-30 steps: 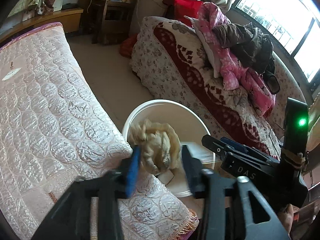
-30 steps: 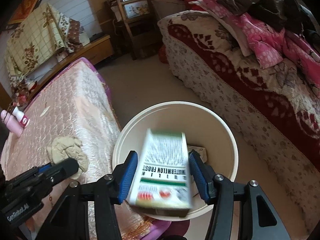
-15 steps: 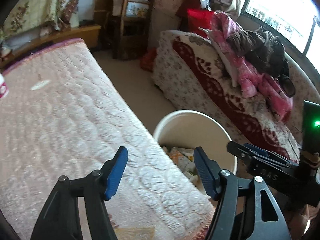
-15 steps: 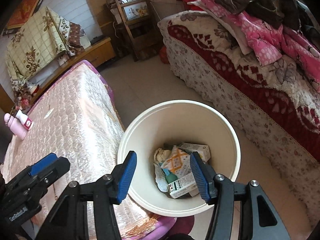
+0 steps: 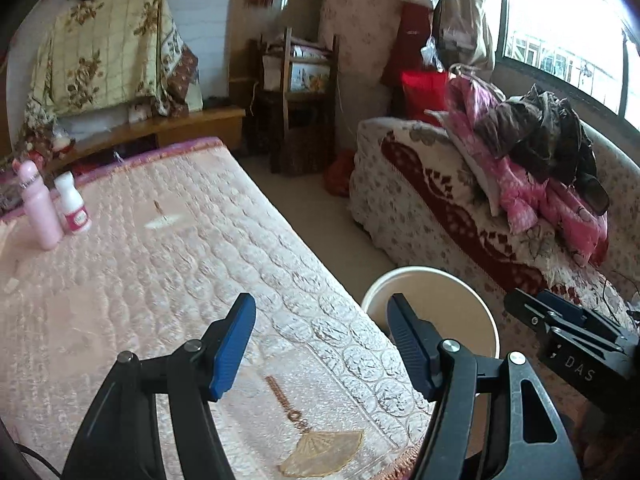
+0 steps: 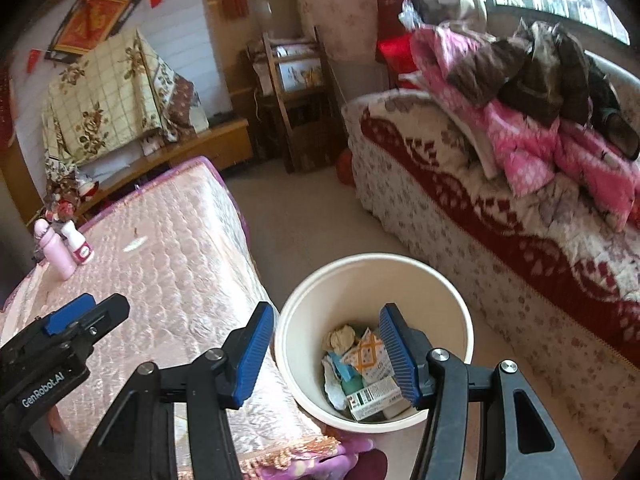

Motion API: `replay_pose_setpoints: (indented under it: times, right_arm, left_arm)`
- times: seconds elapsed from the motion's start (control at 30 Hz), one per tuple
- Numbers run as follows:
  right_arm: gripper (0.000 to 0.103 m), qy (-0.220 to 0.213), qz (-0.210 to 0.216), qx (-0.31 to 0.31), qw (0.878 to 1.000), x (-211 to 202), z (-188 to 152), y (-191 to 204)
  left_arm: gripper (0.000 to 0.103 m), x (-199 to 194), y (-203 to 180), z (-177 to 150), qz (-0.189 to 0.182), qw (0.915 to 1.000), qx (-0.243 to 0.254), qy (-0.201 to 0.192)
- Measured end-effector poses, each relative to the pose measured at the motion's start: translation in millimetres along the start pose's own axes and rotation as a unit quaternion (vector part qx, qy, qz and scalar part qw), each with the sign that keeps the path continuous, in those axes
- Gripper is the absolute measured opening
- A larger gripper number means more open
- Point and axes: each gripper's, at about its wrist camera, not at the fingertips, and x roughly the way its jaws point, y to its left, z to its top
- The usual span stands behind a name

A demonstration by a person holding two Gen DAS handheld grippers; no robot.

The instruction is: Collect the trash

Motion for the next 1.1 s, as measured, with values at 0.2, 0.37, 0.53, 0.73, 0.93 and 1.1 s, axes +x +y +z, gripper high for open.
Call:
replay_pose_setpoints:
  times: [0.2, 0.37, 0.53, 0.73, 0.93, 1.1]
  right_arm:
    - [0.062, -0.033, -0.003, -0.006, 0.999, -27, 3, 8]
    - [0.062, -0.055, -0.004, -0.013, 0.998, -48, 3, 16]
    - [0.062, -0.068, 0.003, -0.019, 0.998, -61, 2, 23]
    - [0.067, -0.08, 0.006, -0.025, 0.997, -70, 3, 32]
    - [0.067, -0.085, 0.007, -0.028, 0.996, -74, 4, 35]
    - [0.067, -0.088, 0.006, -0.028, 0.996, -75, 4, 35]
  left_arm:
    - [0.069, -27, -3, 2, 0.003, 0.9995, 0.009, -0.031]
    - [0.069, -46, -3, 2, 0.003, 0.9984, 0.01, -0.055]
    - [0.069, -58, -1, 1, 0.003, 0.9976, 0.009, -0.068]
    - [0.069, -63, 3, 0, 0.002, 0.9974, 0.003, -0.071]
    - [0.069, -65, 5, 0, 0.002, 0.9972, -0.003, -0.075]
    - [0.069, -67, 7, 0, 0.003, 0.9969, -0.004, -0.079]
